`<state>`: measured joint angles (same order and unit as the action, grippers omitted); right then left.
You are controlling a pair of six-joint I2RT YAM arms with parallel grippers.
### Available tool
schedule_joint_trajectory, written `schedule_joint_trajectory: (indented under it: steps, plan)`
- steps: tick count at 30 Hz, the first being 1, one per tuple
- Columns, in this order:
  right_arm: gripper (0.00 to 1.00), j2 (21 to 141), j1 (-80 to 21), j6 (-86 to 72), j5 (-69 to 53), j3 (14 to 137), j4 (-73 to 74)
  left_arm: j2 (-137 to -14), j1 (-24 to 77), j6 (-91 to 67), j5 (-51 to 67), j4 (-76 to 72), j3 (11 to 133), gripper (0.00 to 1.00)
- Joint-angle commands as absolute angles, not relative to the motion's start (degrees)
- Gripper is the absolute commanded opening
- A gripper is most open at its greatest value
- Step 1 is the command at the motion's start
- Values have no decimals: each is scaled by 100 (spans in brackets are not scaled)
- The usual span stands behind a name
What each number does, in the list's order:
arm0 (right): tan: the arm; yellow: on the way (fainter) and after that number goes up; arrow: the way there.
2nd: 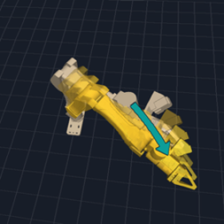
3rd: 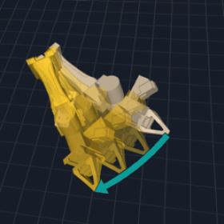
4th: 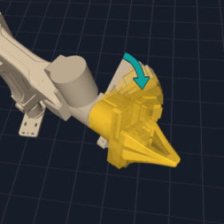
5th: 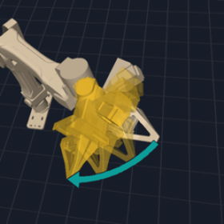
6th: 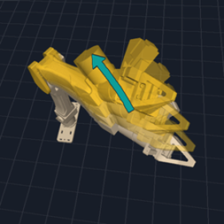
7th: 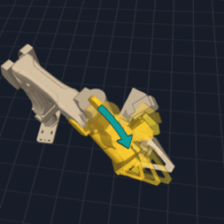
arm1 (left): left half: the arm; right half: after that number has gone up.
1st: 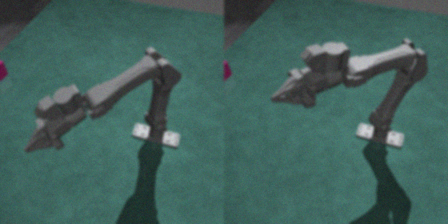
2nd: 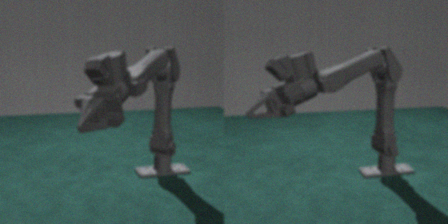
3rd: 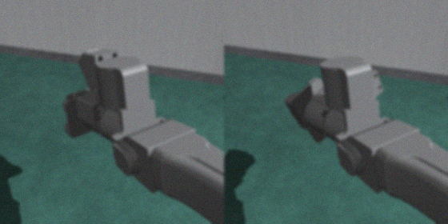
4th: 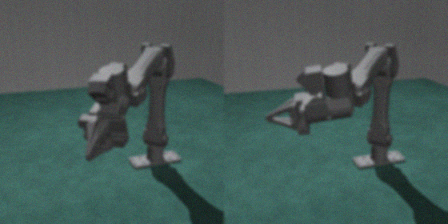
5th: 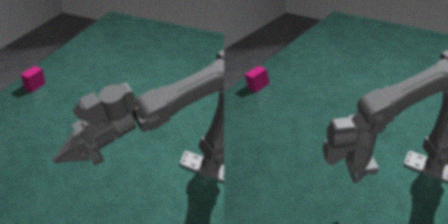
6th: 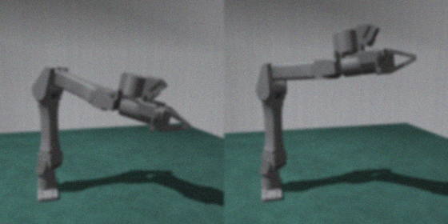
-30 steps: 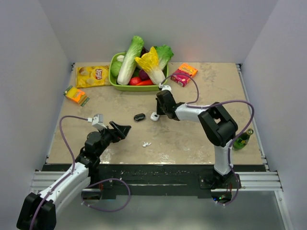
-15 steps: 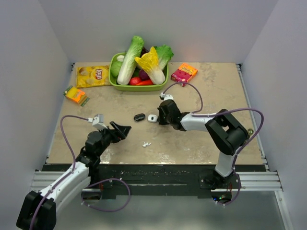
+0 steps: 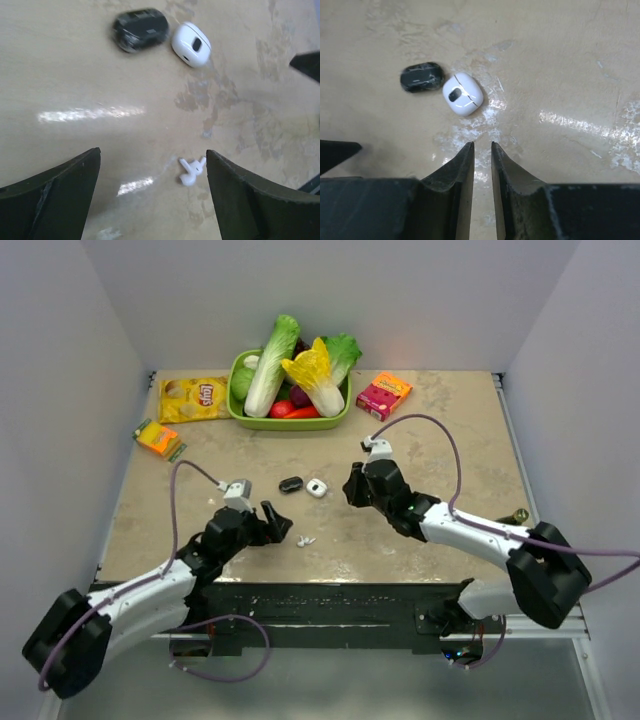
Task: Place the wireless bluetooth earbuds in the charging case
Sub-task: Pick up the charging case at the center of the board.
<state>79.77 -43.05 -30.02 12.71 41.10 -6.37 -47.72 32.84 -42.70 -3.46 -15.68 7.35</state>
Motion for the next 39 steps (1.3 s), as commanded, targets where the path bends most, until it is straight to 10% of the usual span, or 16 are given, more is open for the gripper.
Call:
schedule_joint_trajectory:
  steps: [1,7,17,26,39]
  plan:
    - [23,7375,-4298,-2823,1205,3885,-633,-5569,4069,-3964,-1274,-1643,1608,88]
    - [0,7916,-4298,-2663,311,3761,-1080,-6196,4069,-4253,-1441,-1924,1767,70]
    - [0,9938,-4307,-2953,-843,4535,-2179,-5722,4078,-4430,-1678,-1907,1398,56]
    - [0,10600,-4210,-3243,-431,4992,-2162,-5124,4061,-4614,-1933,-1837,1073,99]
    - [0,10433,-4104,-3182,-87,4738,-2083,-5299,4061,-4764,-1951,-2012,984,100]
